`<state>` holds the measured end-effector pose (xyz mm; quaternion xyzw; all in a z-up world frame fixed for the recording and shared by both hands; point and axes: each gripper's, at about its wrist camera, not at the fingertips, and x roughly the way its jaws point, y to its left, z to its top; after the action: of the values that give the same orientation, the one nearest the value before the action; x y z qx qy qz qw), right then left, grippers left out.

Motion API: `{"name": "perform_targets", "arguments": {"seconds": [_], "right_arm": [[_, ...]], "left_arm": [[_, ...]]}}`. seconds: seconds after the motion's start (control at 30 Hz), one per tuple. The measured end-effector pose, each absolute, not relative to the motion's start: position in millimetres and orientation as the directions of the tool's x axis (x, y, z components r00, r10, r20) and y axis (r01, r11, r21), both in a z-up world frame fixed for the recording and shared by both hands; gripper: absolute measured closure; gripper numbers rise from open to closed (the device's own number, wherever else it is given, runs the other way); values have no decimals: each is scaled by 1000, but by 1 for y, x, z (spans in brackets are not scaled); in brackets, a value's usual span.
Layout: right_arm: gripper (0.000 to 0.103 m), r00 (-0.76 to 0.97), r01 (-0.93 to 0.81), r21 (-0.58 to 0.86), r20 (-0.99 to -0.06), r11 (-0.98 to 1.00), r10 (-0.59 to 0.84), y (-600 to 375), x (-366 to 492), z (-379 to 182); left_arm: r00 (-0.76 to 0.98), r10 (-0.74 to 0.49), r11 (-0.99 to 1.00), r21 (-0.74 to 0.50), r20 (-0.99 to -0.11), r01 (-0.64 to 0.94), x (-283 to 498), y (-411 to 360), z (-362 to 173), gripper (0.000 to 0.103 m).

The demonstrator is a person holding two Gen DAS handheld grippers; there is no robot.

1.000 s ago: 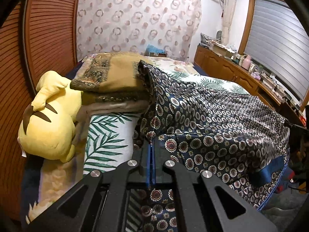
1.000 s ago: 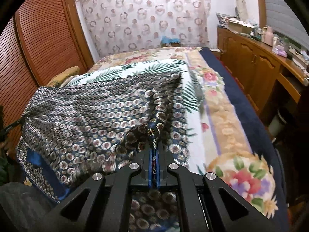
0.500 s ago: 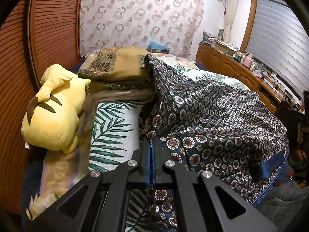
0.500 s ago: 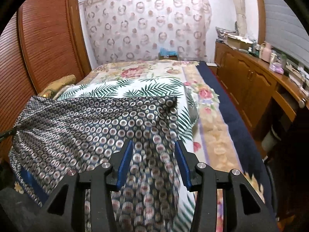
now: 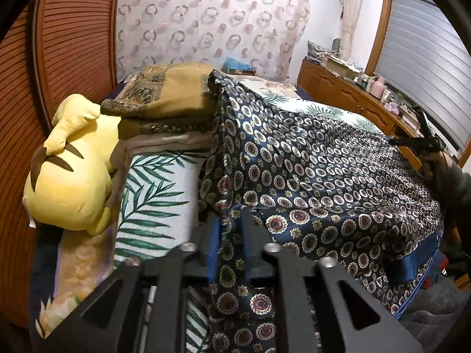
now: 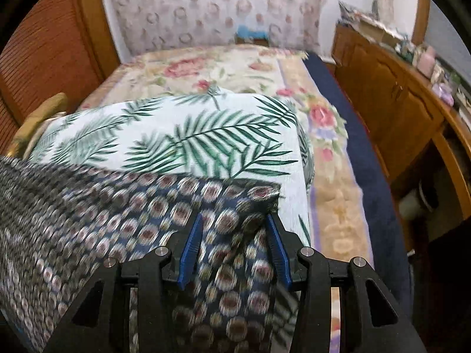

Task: Fold small clothes
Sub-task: 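Lay the folded shirt down with both grippers and open them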

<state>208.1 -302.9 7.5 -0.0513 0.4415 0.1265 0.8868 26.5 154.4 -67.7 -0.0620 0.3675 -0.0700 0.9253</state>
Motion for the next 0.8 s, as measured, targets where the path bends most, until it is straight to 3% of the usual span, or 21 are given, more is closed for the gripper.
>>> {"name": "perform_targets", "arguments": {"seconds": [0.03, 0.07, 0.17, 0.23, 0.27, 0.4, 0.5, 0.8], "right_arm": [[66, 580, -271, 20, -795, 963, 179, -301, 214, 8], [90, 597, -275, -2, -784, 961, 169, -298, 218, 11], [92, 670, -240, -33, -729, 970, 141, -295, 219, 24], [92, 688, -223, -34, -713, 974, 133, -296, 217, 29], [91, 693, -223, -51, -711, 974, 121, -294, 214, 31], [63, 691, -241, -82, -714, 967, 112, -292, 193, 35], [47, 708, -265, -81, -693, 961, 137, -296, 166, 34], [46, 680, -311, -53, -710, 949, 183, -332, 57, 18]], "left_arm": [[720, -175, 983, -164, -672, 86, 27, 154, -67, 81], [719, -176, 983, -162, -672, 89, 28, 153, -67, 77], [718, -184, 982, -164, -672, 99, 27, 152, -66, 63], [716, -185, 981, -165, -673, 98, 25, 153, -67, 62], [715, -184, 981, -166, -675, 97, 25, 154, -69, 62], [707, -160, 986, -148, -689, 79, 20, 155, -74, 62], [708, -173, 983, -163, -685, 83, 13, 156, -76, 62], [689, -196, 980, -162, -698, 115, 0, 143, -84, 62]]}}
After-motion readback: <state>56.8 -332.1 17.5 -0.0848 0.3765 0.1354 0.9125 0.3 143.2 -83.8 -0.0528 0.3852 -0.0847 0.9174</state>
